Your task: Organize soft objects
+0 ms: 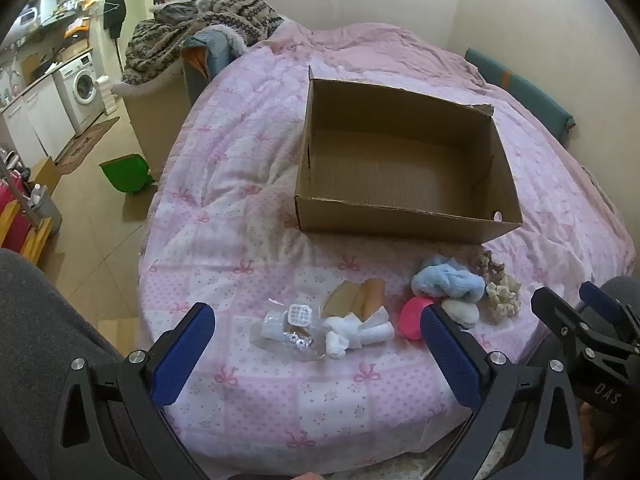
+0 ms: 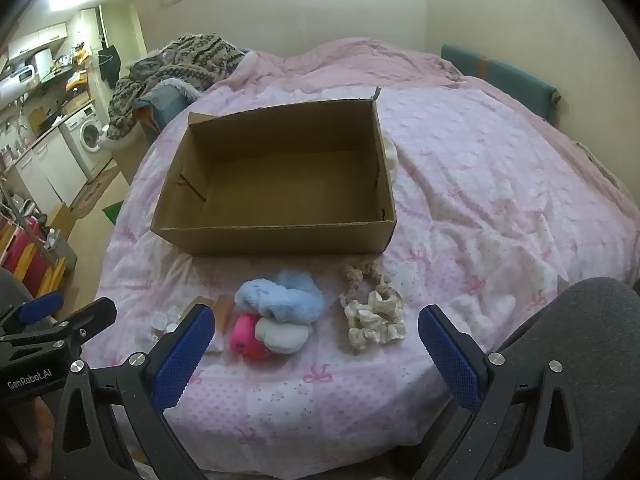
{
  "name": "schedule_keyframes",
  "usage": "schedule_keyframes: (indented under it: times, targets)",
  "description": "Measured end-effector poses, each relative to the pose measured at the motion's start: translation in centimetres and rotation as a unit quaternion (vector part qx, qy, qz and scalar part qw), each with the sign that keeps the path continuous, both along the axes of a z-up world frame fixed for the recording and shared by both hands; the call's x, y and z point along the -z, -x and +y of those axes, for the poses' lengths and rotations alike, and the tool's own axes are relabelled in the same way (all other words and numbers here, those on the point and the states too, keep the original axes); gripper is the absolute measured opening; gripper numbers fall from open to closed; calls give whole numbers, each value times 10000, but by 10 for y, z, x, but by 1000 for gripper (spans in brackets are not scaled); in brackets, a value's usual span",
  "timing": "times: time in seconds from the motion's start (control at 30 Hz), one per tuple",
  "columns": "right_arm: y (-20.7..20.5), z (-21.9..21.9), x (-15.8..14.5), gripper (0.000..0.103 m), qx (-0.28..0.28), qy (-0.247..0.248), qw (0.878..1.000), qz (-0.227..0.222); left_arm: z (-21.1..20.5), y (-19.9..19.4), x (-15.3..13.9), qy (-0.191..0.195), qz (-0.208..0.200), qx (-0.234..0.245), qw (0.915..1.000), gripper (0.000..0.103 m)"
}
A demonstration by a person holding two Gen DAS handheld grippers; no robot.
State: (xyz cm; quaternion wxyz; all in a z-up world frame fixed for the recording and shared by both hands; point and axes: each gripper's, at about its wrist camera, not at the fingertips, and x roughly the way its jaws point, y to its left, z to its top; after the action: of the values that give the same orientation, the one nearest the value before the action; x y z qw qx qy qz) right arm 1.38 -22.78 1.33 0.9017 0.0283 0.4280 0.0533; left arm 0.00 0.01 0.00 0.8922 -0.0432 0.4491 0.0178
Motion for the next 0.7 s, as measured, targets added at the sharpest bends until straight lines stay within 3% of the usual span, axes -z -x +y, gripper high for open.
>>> schedule_keyframes:
  times: [0.7]
  targets:
    - [0, 0, 0, 103, 8, -73, 10000, 2, -3, 1, -7, 44, -59, -20, 10000, 103]
